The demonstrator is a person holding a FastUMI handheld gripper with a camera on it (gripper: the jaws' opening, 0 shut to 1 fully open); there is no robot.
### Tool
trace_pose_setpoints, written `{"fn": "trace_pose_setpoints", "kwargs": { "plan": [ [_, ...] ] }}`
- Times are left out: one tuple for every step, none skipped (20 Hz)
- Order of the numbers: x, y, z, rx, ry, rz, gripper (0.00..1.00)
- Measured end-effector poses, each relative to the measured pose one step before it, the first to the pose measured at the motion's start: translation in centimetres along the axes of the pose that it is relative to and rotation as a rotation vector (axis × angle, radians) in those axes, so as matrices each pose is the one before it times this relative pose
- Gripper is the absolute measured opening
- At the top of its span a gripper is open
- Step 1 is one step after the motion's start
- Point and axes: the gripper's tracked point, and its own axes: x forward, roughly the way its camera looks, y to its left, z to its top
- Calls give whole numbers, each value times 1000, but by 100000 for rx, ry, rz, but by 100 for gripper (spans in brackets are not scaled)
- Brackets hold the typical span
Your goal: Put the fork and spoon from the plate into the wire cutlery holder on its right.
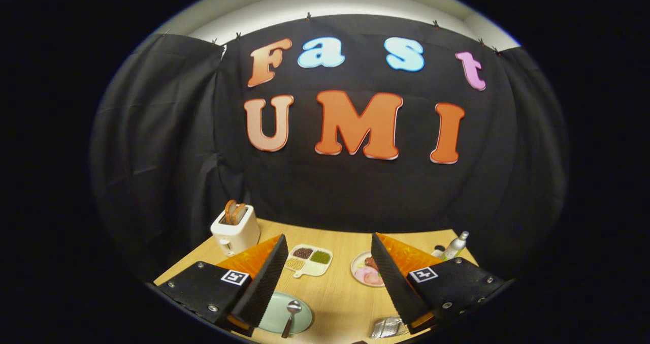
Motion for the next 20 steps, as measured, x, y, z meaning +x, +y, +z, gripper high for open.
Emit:
{"fn": "trace_pose_setpoints", "kwargs": {
  "plan": [
    [439, 721, -1539, 1591, 5954, 1850, 99],
    [550, 661, -1766, 1780, 7539, 1229, 99],
    [368, 448, -1628, 1049, 6941, 1137, 99],
    [349, 432, -1498, 371, 6046, 1423, 99],
    [359, 485, -1182, -115, 5087, 1220, 99],
    [399, 415, -1233, -752, 4848, 706, 99],
    [482, 169, -1192, -806, 4757, 291, 99],
    [600, 329, -1475, -549, 5374, 573, 99],
    [710, 398, -1426, 55, 5833, 964, 99],
    [451, 561, -1606, 965, 6633, 1656, 99],
    [363, 439, -1332, 2120, 6273, 1714, 98],
    [482, 377, -962, 2354, 4705, 1782, 96],
    [687, 501, -673, 1336, 3989, 1314, 95],
    [699, 178, -794, 278, 3573, 683, 92],
    [670, -105, -662, -514, 3944, -399, 92],
    [753, -27, -726, -196, 3212, -150, 89],
    [827, 45, -591, 127, 3199, -94, 89],
    [801, 293, -611, 621, 2899, 591, 86],
    [788, 143, -511, 490, 3143, 364, 85],
    [765, 8, -540, 219, 3183, -18, 82]
  ]
}}
